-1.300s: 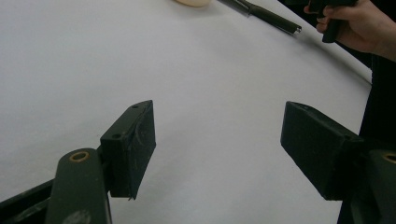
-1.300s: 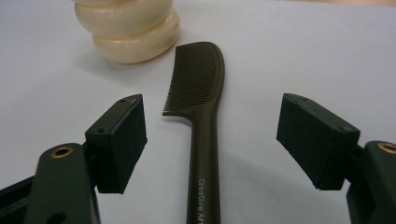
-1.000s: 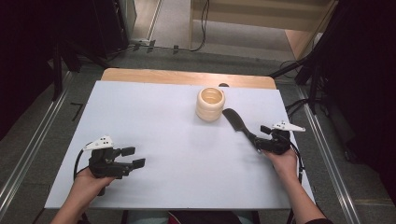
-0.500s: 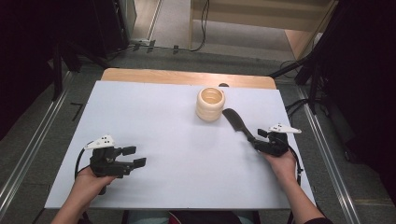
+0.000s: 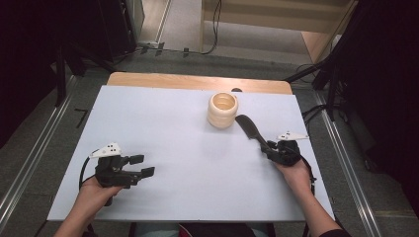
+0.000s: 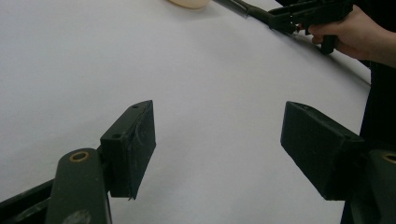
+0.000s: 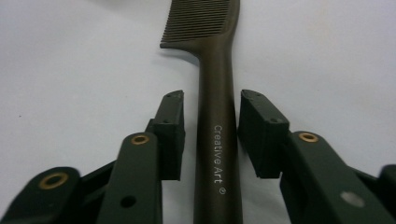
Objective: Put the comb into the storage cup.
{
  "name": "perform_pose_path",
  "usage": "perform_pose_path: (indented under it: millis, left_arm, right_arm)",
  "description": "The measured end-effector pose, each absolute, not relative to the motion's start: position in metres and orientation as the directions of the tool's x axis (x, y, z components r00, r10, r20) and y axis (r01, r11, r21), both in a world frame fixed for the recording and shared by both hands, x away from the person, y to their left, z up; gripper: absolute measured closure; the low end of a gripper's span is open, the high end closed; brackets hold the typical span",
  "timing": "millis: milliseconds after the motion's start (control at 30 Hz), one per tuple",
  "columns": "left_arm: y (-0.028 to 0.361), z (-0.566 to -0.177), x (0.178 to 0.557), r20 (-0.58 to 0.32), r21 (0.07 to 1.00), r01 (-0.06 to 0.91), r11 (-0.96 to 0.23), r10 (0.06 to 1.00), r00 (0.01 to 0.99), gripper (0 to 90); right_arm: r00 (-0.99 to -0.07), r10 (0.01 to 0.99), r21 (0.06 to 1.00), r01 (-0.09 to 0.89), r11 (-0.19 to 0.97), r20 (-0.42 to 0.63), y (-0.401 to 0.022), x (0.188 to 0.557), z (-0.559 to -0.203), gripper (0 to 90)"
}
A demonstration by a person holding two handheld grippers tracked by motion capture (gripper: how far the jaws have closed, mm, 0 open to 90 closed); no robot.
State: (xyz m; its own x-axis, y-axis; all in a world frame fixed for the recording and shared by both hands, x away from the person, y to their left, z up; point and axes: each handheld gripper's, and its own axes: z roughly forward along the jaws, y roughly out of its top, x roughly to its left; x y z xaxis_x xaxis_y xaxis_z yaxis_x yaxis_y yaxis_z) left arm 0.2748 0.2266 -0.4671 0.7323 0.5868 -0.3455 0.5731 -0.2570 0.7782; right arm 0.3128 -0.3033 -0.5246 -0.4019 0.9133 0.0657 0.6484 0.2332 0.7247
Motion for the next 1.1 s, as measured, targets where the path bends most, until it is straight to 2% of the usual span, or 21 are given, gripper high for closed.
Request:
perform_pose_path:
  millis: [267,733,1100]
  left_arm:
    - [0.226,-0.467,0.275,-0.343,0.778,0.572,-0.259,0.587,0.733,27.3]
    - [0.225,-0.467,0.275,-0.343,0.779,0.571,-0.260,0.586,0.734,27.3]
    - [0.226,-0.467,0.275,-0.345,0.779,0.573,-0.254,0.588,0.731,27.3]
  right_arm:
    - [-0.395,0.918,0.724,0.645,0.244,0.042,-0.301,0.312,-0.525,67.9]
    - [-0.393,0.917,0.724,0.651,0.227,0.065,-0.304,0.313,-0.526,70.2]
    - [-0.354,0.921,0.717,0.683,0.136,0.162,-0.312,0.314,-0.525,70.3]
